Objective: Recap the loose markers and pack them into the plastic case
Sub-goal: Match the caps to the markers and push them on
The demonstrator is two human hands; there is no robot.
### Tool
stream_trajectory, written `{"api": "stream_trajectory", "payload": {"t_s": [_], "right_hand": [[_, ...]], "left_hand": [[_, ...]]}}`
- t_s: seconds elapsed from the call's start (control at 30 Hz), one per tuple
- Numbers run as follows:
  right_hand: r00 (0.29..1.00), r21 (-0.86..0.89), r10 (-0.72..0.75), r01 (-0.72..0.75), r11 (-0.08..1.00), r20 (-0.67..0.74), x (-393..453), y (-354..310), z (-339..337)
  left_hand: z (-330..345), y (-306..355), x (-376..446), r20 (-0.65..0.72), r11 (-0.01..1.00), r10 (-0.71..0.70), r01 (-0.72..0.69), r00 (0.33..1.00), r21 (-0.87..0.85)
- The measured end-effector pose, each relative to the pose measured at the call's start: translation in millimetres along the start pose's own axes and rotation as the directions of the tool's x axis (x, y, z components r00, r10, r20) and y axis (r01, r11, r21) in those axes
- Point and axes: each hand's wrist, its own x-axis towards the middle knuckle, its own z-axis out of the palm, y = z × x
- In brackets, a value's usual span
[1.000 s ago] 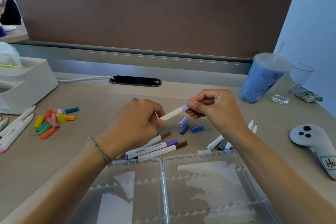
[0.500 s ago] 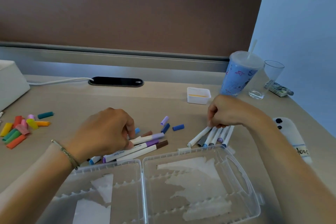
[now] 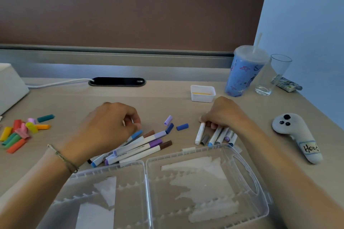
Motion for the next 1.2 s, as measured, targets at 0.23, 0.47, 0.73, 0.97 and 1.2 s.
{"api": "stream_trajectory", "payload": {"t_s": [0.23, 0.47, 0.73, 0.97, 1.2], "right_hand": [[0.986, 0.451, -0.152, 0.105, 0.886, 0.069, -28, -30, -22], [0.905, 0.497, -0.367, 0.222, 0.839, 0.216, -58, -63, -5], [0.907, 0.057, -0.315, 0.312, 0.948, 0.28, -52, -51, -1], [0.934, -0.449, -0.245, 0.341, 0.826, 0.259, -53, -54, 17], [0.894, -0.096, -0.263, 0.317, 0.944, 0.363, -45, -46, 6]], "left_hand": [[1, 22, -7, -0.032, 0.902, -0.005, -0.01, 0.999, -0.432], [14, 46, -16, 0.162, 0.748, 0.0, 0.108, 0.987, -0.654], [11, 34, -12, 0.046, 0.877, -0.059, 0.074, 0.997, -0.475], [0, 19, -5, 0.009, 0.907, -0.1, 0.094, 0.995, -0.41], [-5, 17, -5, 0.064, 0.927, -0.075, 0.093, 0.995, -0.362]]}}
